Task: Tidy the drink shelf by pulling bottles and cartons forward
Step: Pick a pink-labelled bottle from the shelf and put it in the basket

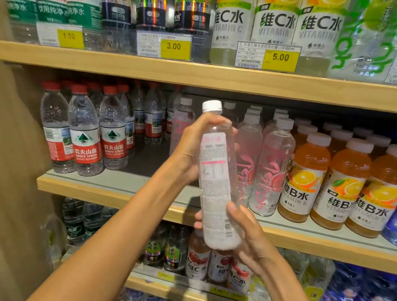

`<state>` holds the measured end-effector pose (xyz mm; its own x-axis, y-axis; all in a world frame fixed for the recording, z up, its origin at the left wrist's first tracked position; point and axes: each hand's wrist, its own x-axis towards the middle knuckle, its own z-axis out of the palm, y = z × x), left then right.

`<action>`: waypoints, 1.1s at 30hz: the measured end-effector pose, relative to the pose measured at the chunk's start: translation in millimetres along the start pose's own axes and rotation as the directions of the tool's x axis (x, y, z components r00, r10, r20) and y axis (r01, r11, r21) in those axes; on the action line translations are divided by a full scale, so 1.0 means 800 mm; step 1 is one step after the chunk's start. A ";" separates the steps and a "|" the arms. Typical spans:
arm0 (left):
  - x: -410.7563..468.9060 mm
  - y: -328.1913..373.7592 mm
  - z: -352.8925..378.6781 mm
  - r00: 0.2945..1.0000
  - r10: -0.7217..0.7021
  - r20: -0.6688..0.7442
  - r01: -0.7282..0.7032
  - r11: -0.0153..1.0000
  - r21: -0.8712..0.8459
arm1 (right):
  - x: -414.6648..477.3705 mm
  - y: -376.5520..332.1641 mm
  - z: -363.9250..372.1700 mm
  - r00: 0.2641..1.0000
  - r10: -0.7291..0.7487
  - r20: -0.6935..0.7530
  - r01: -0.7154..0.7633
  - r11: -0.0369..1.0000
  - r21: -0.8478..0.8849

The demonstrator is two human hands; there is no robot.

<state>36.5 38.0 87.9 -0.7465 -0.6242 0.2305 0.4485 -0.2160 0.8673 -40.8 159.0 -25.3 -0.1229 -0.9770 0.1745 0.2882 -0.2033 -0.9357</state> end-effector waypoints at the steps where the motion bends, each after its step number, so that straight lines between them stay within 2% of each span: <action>1: 0.002 0.002 -0.002 0.996 -0.033 0.084 0.040 0.996 -0.077 | 0.000 0.001 -0.001 0.994 0.042 0.100 -0.050 0.995 0.085; 3: 0.005 0.002 -0.005 0.976 -0.046 0.215 0.093 0.973 -0.213 | 0.001 0.004 0.001 0.967 0.058 0.247 -0.107 0.976 0.191; 5: 0.008 -0.002 -0.005 0.952 -0.038 0.303 0.131 0.947 -0.293 | 0.004 0.004 0.007 0.952 0.021 0.305 -0.107 0.957 0.271; 7: 0.010 -0.007 -0.006 0.935 -0.028 0.353 0.155 0.929 -0.337 | 0.006 0.000 0.014 0.959 0.001 0.282 -0.088 0.951 0.297; 11: 0.012 -0.015 -0.014 0.944 -0.063 0.325 0.185 0.915 -0.358 | 0.006 -0.001 0.020 0.991 -0.011 0.137 -0.010 0.988 0.153; 13: 0.011 -0.017 -0.015 0.968 -0.078 0.238 0.143 0.953 -0.268 | 0.005 -0.001 0.022 0.999 -0.040 0.019 0.039 0.998 0.056; 15: 0.011 -0.017 -0.014 0.997 -0.058 0.056 0.059 0.998 -0.012 | 0.004 -0.001 0.022 0.989 -0.092 -0.117 0.086 0.995 -0.052; 17: 0.013 -0.019 -0.014 0.990 0.060 -0.125 -0.026 0.966 0.258 | 0.006 0.000 0.022 0.955 -0.155 -0.254 0.112 0.978 -0.175; 20: 0.007 -0.020 -0.006 0.949 0.192 -0.251 -0.065 0.896 0.440 | 0.010 0.008 0.024 0.880 -0.282 -0.382 0.139 0.922 -0.362; 23: 0.002 -0.024 0.003 0.935 0.274 -0.226 -0.127 0.851 0.510 | 0.011 0.019 0.034 0.814 -0.367 -0.449 0.092 0.846 -0.525; 27: -0.002 -0.028 0.014 0.925 0.358 -0.129 -0.228 0.794 0.564 | 0.011 0.030 0.047 0.734 -0.413 -0.540 -0.075 0.741 -0.667; 30: 0.001 -0.033 0.014 0.899 0.424 -0.108 -0.289 0.762 0.580 | 0.010 0.035 0.052 0.743 -0.423 -0.520 -0.067 0.725 -0.685; 33: 0.003 -0.030 0.008 0.880 0.469 -0.071 -0.347 0.739 0.578 | 0.006 0.032 0.044 0.797 -0.385 -0.465 0.005 0.775 -0.632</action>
<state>20.6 46.5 70.4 -0.4118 -0.7044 0.5781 0.3058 0.4908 0.8159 -0.4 147.0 -37.2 -0.6509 -0.6700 0.3569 -0.3779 -0.1218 -0.9178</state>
